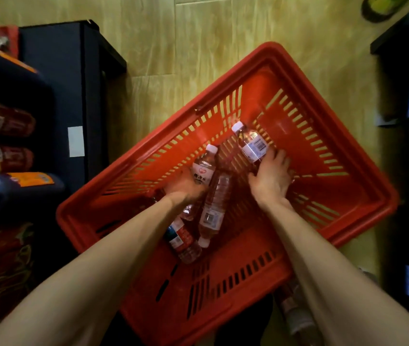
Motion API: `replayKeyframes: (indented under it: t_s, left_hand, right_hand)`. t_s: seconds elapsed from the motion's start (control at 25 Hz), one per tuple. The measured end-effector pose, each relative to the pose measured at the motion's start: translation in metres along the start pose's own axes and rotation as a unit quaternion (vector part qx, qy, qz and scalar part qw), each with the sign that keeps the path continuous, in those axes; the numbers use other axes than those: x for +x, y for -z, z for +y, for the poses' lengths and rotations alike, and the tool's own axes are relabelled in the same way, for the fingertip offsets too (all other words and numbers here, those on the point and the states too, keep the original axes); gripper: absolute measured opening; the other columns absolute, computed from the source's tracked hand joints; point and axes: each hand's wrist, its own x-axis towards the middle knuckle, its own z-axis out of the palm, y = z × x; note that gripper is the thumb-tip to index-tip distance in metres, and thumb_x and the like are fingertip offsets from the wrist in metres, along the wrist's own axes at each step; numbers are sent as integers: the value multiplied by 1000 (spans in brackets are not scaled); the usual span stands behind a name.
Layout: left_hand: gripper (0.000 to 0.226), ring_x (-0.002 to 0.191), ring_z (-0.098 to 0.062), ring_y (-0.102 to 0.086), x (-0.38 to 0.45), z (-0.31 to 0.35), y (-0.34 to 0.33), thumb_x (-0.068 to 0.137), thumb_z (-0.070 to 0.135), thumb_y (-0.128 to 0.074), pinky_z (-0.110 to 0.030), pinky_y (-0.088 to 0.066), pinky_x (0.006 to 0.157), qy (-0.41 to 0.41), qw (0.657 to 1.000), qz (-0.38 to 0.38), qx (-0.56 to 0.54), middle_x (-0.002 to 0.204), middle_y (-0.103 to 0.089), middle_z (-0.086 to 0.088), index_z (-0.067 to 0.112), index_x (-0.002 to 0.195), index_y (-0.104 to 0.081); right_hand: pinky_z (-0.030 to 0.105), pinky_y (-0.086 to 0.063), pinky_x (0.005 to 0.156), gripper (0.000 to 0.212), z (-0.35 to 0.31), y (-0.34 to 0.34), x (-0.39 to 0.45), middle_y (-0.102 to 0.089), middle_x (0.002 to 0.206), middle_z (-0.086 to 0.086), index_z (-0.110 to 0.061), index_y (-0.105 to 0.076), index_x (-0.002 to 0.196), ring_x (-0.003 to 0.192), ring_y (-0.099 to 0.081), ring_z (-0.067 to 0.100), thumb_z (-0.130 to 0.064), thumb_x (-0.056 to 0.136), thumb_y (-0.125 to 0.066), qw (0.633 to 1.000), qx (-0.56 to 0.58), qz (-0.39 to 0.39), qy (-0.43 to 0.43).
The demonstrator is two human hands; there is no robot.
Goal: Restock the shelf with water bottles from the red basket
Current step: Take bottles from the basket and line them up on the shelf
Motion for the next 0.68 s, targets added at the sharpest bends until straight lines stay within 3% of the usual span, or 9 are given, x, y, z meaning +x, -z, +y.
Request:
replayKeyframes:
  t_s: [0.04, 0.12, 0.4, 0.68]
  left_hand:
    - [94, 133, -33, -53, 4, -6, -7, 71, 88, -54, -53, -43, 109, -12, 1000, 12, -18, 143, -56, -4, 29, 144, -45]
    - [98, 128, -27, -58, 11, -15, -22, 60, 94, -51, -50, -47, 105, -23, 998, 38, -43, 137, -60, 1, 34, 137, -48]
    - [71, 112, -28, -67, -13, -10, -4, 67, 75, -70, -42, -54, 95, -39, 994, 62, -87, 119, -71, 1, 31, 122, -62]
    - [60, 104, -34, -69, -82, 6, 46, 72, 61, -77, -34, -50, 81, -19, 995, 63, -80, 112, -74, -6, 23, 117, -63]
  right_hand:
    - [49, -41, 104, 81, -1, -5, 1, -44, 143, 17, -8, -38, 145, 131, -47, 36, -33, 81, -80, 1000, -20, -3, -2]
    - [46, -45, 101, 78, -2, -15, 2, -48, 141, 17, -7, -38, 142, 126, -55, 35, -35, 82, -81, 1000, -18, -7, -21]
    - [43, -51, 92, 69, 0, -12, -9, -63, 128, 19, -5, -52, 130, 116, -64, 40, -40, 80, -83, 980, 164, -56, -100]
    - [30, -48, 86, 61, 8, 52, -72, -70, 122, 12, -9, -62, 123, 114, -66, 31, -32, 74, -90, 935, 321, -88, -121]
